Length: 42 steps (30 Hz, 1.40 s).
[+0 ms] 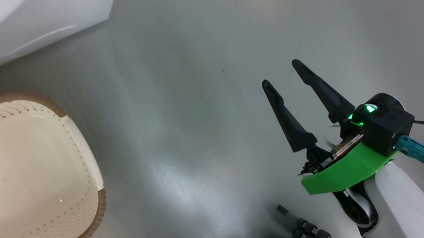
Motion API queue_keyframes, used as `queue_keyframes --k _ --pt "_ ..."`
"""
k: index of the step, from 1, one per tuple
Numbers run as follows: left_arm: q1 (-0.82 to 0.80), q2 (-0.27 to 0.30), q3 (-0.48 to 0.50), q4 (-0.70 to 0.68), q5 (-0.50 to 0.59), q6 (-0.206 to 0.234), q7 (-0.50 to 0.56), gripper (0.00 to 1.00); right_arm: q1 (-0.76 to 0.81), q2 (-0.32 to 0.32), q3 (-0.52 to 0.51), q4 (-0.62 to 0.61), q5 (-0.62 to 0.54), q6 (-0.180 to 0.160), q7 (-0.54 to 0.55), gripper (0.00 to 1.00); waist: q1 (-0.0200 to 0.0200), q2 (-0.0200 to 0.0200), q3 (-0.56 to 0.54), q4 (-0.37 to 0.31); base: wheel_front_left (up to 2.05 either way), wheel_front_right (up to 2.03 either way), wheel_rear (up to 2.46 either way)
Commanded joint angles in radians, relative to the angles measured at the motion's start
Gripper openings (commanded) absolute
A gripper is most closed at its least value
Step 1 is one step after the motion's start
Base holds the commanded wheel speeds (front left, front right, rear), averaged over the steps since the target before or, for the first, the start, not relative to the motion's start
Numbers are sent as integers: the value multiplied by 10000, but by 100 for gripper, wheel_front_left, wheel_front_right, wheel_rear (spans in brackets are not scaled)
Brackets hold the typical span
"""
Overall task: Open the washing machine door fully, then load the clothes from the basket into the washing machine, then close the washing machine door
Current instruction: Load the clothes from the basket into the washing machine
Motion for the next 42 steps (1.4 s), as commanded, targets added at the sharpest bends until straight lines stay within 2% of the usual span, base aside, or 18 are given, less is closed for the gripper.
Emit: queue_keyframes --k 1,11,13,14,15,16,17,30,42 --pt "-92 435 58 -187 192 14 -51 0 118 29 224 -244 -34 16 -48 100 0 0 45 26 0 0 0" --pt "-745 427 -235 1777 244 -51 45 0 112 30 221 -169 -46 16 -48 100 0 0 12 74 0 0 0" --pt "-894 357 -313 2065 247 -29 161 32 138 30 184 -144 -48 16 -48 100 0 0 -28 118 0 0 0" --pt "-975 340 -348 2175 251 -27 166 40 143 30 175 -137 -43 16 -48 100 0 0 -47 135 0 0 0" --pt "-1039 328 -387 2308 269 -3 219 65 139 30 172 -133 -38 16 -48 100 0 0 -69 153 0 0 0" --pt "-1104 298 -424 2420 272 6 253 87 131 30 169 -136 -33 16 -48 100 0 0 -92 176 0 0 0" --pt "-1170 272 -455 2510 284 46 255 100 120 30 161 -139 -31 16 -48 100 0 0 -115 201 0 0 0" --pt "-1292 -272 -634 3327 149 552 338 100 88 30 -47 -127 -154 16 -48 100 0 0 -361 611 0 0 0" --pt "-353 -896 -752 3322 -177 519 50 100 147 30 -273 0 -329 16 -48 100 0 0 -1121 1145 0 0 0"
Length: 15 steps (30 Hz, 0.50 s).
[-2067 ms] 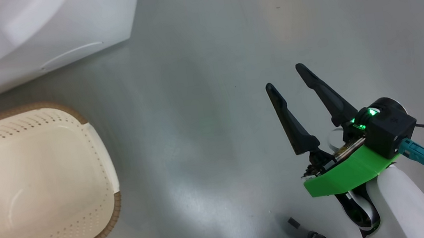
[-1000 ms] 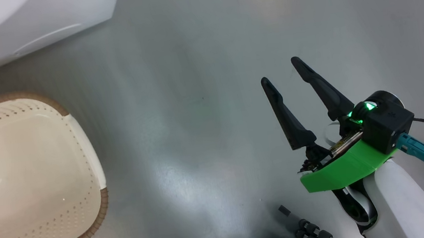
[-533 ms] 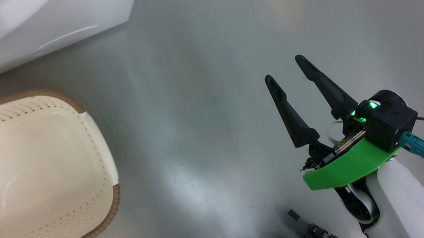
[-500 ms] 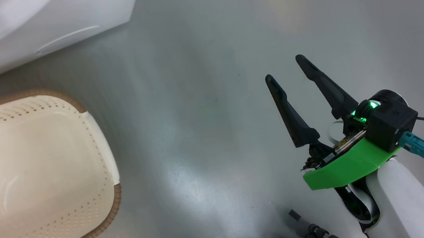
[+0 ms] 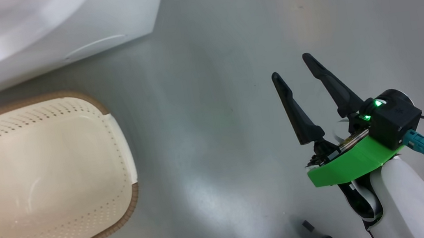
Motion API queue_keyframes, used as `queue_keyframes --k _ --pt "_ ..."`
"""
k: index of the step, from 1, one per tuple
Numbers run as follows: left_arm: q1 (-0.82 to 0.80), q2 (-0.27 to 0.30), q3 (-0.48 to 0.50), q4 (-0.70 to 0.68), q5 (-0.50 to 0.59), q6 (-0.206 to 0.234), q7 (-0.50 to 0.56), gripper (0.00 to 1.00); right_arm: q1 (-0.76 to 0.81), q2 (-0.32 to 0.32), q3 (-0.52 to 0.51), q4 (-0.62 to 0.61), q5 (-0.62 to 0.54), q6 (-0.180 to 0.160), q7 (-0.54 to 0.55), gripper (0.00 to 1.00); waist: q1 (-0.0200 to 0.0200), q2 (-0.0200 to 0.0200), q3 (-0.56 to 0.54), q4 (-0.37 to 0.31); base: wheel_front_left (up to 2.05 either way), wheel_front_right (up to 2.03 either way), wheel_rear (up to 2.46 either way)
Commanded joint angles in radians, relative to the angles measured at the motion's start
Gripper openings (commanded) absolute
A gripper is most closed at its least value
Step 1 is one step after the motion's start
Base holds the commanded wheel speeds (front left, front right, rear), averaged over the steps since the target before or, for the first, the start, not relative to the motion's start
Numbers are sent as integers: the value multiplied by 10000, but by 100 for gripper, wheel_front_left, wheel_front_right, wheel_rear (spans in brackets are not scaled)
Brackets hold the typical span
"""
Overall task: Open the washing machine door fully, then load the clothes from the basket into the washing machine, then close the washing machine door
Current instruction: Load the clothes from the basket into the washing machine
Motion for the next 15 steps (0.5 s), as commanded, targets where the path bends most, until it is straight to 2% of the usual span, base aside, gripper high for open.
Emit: queue_keyframes --k 1,15 --pt "265 330 21 -254 -41 5 -88 100 265 24 126 -163 -133 16 -48 100 0 0 -238 194 0 0 0" --pt "1957 -496 -17 -1092 -507 -163 -178 100 480 -215 -193 -43 -220 16 -48 100 0 0 -1227 960 0 0 0"
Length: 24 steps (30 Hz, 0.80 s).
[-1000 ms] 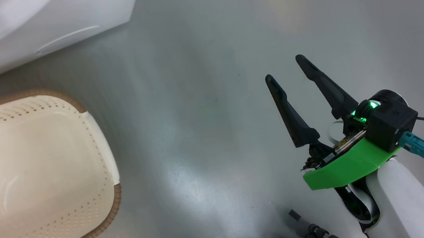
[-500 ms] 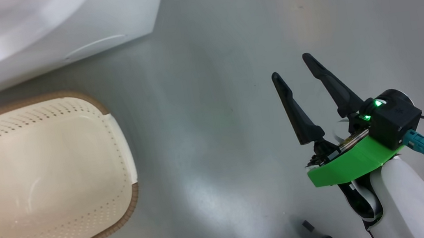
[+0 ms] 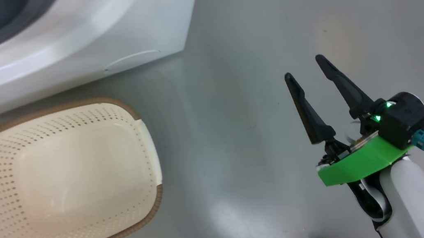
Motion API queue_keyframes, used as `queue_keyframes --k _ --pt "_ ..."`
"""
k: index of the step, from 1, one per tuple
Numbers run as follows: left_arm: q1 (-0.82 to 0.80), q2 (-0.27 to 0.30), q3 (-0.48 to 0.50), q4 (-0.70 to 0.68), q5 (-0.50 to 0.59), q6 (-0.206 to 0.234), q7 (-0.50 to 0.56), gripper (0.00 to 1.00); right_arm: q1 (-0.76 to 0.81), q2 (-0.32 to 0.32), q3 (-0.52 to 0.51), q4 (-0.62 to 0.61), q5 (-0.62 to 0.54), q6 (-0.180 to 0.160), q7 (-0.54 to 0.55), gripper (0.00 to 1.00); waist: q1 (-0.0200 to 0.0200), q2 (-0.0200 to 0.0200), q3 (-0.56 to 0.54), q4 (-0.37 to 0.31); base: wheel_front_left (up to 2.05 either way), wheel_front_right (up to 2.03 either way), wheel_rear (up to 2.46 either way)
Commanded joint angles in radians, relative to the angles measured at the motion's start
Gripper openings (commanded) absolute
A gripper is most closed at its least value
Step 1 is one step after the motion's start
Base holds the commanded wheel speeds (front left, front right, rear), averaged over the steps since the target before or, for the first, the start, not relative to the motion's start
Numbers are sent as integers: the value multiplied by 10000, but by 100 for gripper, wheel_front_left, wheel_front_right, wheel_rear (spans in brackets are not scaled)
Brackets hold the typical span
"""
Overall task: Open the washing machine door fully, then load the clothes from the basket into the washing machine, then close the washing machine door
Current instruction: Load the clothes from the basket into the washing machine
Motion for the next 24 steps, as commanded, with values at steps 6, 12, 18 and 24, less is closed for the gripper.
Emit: queue_keyframes --k 6,12,18,24 --pt "1221 22 28 -1142 -222 -114 -61 100 542 -163 -55 -230 -194 16 -48 100 0 0 -569 593 0 0 0" --pt "2505 -201 -96 -2074 -284 -133 -63 100 696 -251 -270 -223 -229 16 -48 100 0 0 -912 898 0 0 0" --pt "3923 -354 -126 -3178 -366 -73 -63 100 883 -313 -485 -251 -260 16 -48 100 0 0 -1246 1197 0 0 0" --pt "5381 -447 -91 -4197 -446 67 -64 100 1034 -380 -559 -265 -276 16 -48 100 0 0 -1500 1388 0 0 0"
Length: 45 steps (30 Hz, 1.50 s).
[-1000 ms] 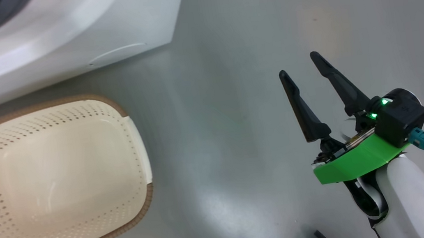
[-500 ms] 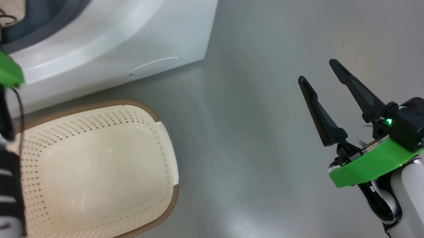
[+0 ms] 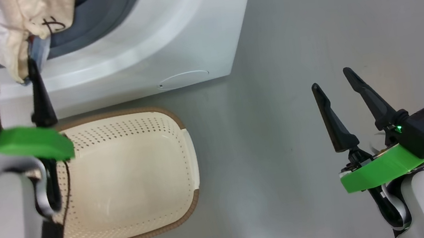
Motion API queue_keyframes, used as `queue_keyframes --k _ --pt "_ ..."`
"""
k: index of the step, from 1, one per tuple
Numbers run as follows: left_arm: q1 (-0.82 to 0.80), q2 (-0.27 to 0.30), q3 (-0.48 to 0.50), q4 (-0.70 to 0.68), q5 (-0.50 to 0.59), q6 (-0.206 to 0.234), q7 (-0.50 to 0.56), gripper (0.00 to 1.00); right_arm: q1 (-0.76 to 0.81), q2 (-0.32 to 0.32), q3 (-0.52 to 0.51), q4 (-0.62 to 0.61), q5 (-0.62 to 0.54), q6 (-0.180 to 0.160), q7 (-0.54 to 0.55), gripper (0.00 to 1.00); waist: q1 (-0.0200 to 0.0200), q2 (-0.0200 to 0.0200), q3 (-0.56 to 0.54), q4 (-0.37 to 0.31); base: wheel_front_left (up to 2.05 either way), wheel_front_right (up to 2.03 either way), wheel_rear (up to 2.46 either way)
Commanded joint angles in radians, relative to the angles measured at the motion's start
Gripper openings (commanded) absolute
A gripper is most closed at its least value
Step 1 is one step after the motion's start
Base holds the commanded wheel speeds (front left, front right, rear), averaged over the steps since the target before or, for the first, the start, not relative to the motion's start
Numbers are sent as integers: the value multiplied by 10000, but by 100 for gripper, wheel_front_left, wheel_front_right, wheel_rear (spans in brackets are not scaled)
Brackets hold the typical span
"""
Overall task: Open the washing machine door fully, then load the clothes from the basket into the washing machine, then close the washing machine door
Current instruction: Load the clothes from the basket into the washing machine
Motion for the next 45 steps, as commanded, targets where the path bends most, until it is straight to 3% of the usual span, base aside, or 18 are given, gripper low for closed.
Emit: queue_keyframes --k 1,20,45 --pt "452 309 249 -468 -66 77 -64 100 301 -59 142 -250 -12 16 -48 100 0 0 -163 143 0 0 0" --pt "3617 -181 376 -2849 -248 599 -64 100 498 -291 -24 -218 -6 16 -48 100 0 0 -494 521 0 0 0" --pt "5531 -674 423 -3762 -285 913 -64 100 842 -297 14 -91 89 16 -48 100 0 0 -910 733 0 0 0"
